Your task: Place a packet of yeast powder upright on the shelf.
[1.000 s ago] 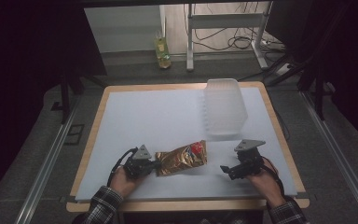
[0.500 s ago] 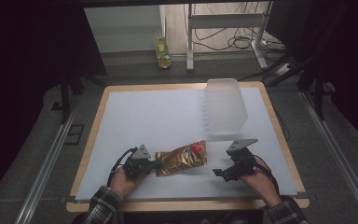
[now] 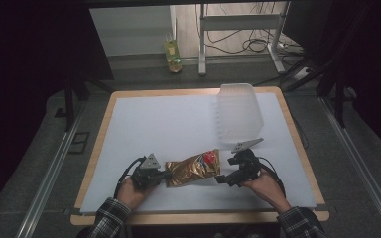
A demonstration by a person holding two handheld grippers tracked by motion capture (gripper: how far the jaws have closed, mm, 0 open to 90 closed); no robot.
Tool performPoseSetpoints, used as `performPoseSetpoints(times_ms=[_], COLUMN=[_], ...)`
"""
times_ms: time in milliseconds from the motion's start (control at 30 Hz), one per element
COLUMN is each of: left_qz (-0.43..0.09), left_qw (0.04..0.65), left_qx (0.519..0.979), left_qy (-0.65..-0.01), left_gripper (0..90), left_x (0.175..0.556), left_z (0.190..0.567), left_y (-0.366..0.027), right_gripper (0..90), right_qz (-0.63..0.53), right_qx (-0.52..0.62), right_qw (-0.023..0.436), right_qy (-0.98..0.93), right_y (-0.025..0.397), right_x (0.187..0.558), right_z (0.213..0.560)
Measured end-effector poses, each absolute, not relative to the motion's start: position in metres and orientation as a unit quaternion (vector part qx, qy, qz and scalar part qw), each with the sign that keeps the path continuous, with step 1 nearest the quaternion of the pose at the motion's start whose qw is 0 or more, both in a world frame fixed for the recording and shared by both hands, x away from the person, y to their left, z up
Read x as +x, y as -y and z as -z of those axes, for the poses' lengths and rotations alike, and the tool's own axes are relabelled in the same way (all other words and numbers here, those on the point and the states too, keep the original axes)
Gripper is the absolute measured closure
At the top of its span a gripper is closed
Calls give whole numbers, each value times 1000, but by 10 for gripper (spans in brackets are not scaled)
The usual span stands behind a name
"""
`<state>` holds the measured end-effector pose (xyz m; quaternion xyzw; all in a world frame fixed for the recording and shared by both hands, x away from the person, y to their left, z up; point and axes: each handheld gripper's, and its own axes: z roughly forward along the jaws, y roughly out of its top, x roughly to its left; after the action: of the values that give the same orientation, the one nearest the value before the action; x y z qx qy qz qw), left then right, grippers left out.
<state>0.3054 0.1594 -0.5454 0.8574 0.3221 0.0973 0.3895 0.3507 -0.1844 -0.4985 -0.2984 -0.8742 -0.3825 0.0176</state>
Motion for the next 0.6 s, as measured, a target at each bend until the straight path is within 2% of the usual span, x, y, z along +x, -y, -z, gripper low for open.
performPoseSetpoints(times_ms=[267, 467, 600], left_qz=[-97, -96, -93], left_qw=[390, 391, 392], left_qx=[857, 857, 857], left_qy=[-322, -321, -322], left_gripper=[899, 899, 898], left_x=[306, 306, 306], left_z=[546, 546, 546], left_y=[-160, -160, -160], right_gripper=[27, 162, 282], right_qz=[379, 379, 383], right_qx=[-316, -333, -342], right_qw=[57, 75, 100], right_qy=[868, 860, 852], right_y=[162, 146, 139], right_x=[363, 373, 379], right_z=[501, 501, 504])
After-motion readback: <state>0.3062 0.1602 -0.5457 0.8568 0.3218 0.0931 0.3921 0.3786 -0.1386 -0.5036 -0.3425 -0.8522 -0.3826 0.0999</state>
